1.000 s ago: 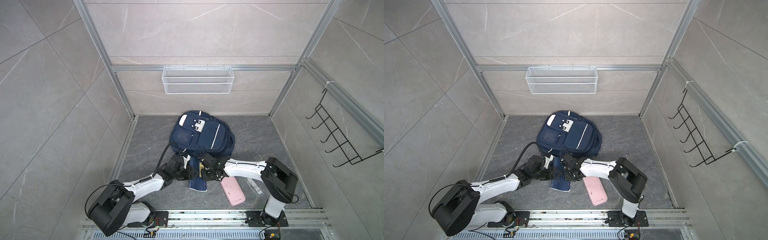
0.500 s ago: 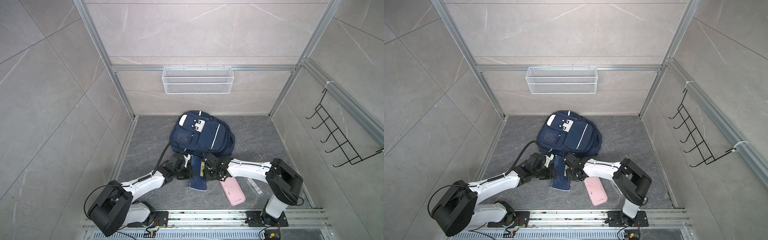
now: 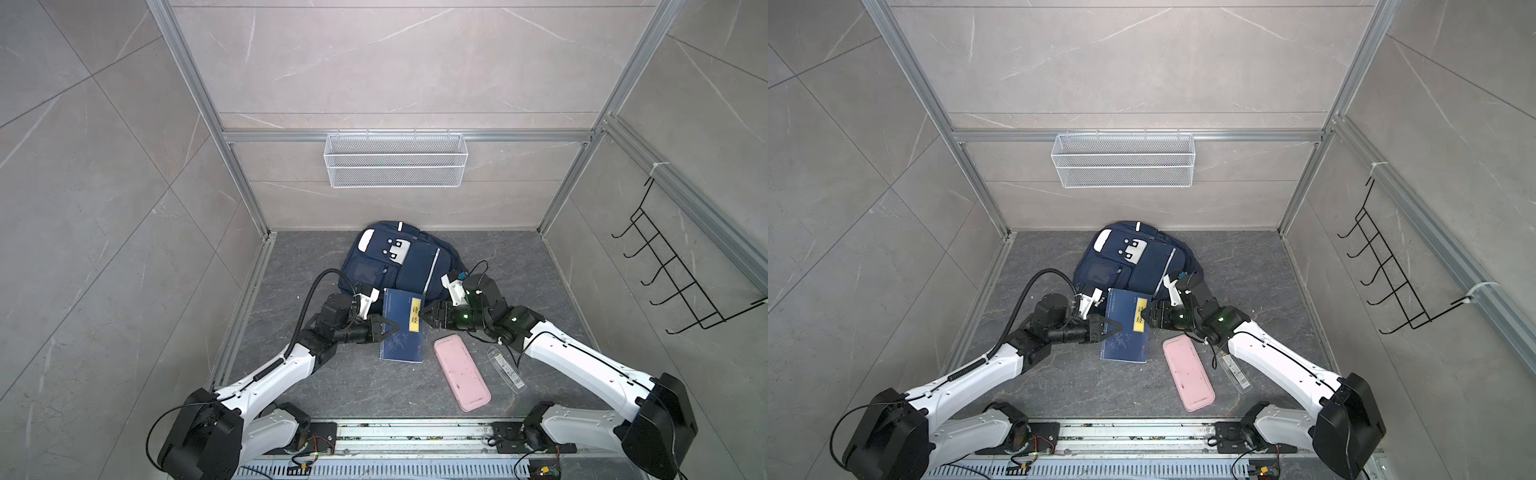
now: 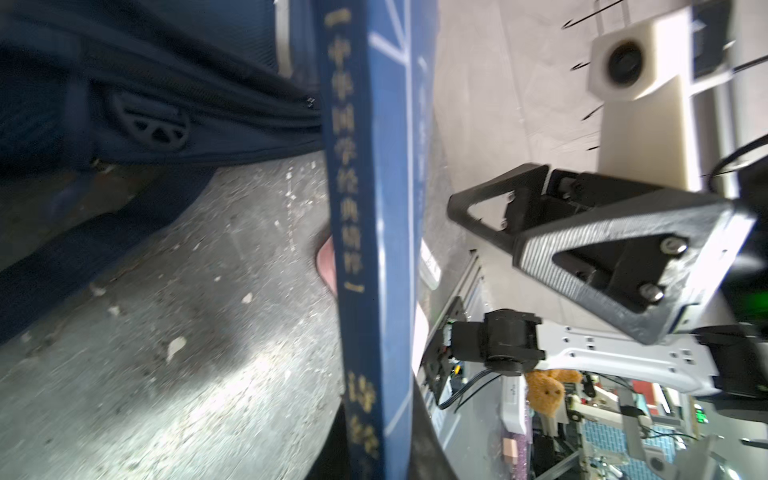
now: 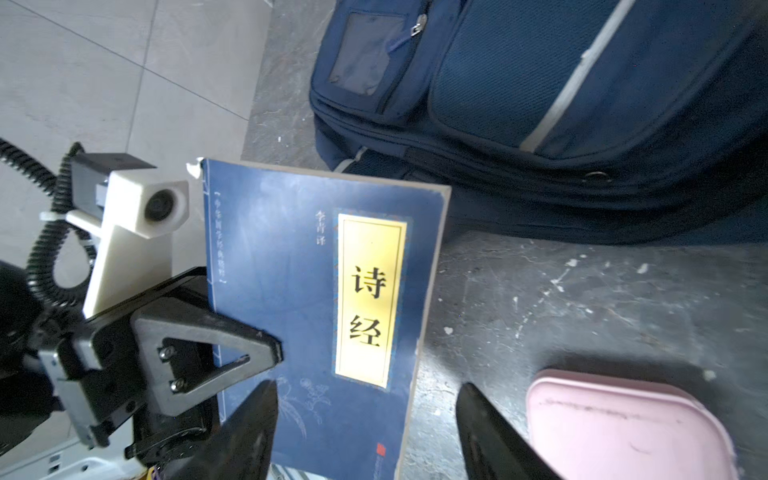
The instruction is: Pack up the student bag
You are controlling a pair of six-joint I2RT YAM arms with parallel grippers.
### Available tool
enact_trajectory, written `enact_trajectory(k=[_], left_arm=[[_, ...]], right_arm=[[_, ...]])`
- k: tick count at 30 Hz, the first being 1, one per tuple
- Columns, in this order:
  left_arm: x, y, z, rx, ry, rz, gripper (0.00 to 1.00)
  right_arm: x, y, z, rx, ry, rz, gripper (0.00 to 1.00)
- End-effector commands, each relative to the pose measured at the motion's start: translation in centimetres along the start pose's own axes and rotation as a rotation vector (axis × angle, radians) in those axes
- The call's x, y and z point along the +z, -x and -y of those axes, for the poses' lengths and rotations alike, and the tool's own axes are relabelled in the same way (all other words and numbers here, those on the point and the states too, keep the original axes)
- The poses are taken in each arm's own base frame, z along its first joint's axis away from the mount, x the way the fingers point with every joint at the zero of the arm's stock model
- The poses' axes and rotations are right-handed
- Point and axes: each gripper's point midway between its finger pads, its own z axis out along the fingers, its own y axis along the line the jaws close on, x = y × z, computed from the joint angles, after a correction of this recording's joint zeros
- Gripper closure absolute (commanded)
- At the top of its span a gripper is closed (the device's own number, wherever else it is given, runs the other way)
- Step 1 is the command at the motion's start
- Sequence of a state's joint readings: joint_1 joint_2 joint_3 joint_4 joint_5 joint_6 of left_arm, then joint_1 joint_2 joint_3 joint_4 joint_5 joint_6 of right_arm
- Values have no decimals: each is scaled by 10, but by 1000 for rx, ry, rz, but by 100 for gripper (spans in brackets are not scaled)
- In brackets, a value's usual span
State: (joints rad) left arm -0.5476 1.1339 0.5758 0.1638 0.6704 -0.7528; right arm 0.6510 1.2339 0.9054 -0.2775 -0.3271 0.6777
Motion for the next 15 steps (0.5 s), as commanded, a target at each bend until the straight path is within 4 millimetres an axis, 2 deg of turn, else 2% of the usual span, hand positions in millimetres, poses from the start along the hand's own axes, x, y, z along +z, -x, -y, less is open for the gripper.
enact_trajectory(k=[1,8,15], left_arm=[[-12,24,53,80,-205,49,100],[-13,28,73,73,-342,38,100],[-9,28,73,60,-372,18,100]], right_arm=[[0,-5,-10,5,95,-19,30],[0,-4,-7,73,209,-14,29],[-4,-6,-43,71,474,-52,34]])
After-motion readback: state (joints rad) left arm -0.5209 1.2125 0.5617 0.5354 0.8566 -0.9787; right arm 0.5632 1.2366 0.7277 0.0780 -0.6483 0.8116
